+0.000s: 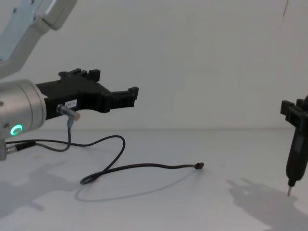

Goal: Pick up the data cable with the one hand.

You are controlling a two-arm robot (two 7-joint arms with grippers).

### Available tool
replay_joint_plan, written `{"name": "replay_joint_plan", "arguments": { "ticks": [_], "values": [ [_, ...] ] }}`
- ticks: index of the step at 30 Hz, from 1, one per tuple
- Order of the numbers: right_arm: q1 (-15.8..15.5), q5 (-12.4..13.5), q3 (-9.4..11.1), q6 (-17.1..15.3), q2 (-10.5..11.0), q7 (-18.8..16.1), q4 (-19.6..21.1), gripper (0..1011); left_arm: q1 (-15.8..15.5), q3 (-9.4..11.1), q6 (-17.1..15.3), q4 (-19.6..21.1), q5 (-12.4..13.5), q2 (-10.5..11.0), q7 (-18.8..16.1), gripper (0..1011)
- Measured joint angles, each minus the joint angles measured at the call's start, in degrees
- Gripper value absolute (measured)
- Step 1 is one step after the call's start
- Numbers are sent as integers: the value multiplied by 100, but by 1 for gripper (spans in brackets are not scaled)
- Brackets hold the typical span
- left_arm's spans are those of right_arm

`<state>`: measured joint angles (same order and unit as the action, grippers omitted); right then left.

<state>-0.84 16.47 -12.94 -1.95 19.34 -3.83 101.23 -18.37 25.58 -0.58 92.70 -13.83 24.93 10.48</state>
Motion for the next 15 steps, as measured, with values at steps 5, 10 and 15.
{"name": "replay_joint_plan", "arguments": {
  "ticks": [5, 10, 15],
  "values": [
    [0, 0, 0, 0, 0, 0, 0, 251, -216, 22, -38, -84, -116, 175, 516, 1001],
    [0, 0, 0, 0, 0, 0, 0, 251, -398, 65, -77, -183, -219, 311, 1003, 1001],
    [0, 0, 0, 0, 0, 0, 0, 251, -615, 162, -135, -343, -322, 493, 1599, 1001]
  ]
}}
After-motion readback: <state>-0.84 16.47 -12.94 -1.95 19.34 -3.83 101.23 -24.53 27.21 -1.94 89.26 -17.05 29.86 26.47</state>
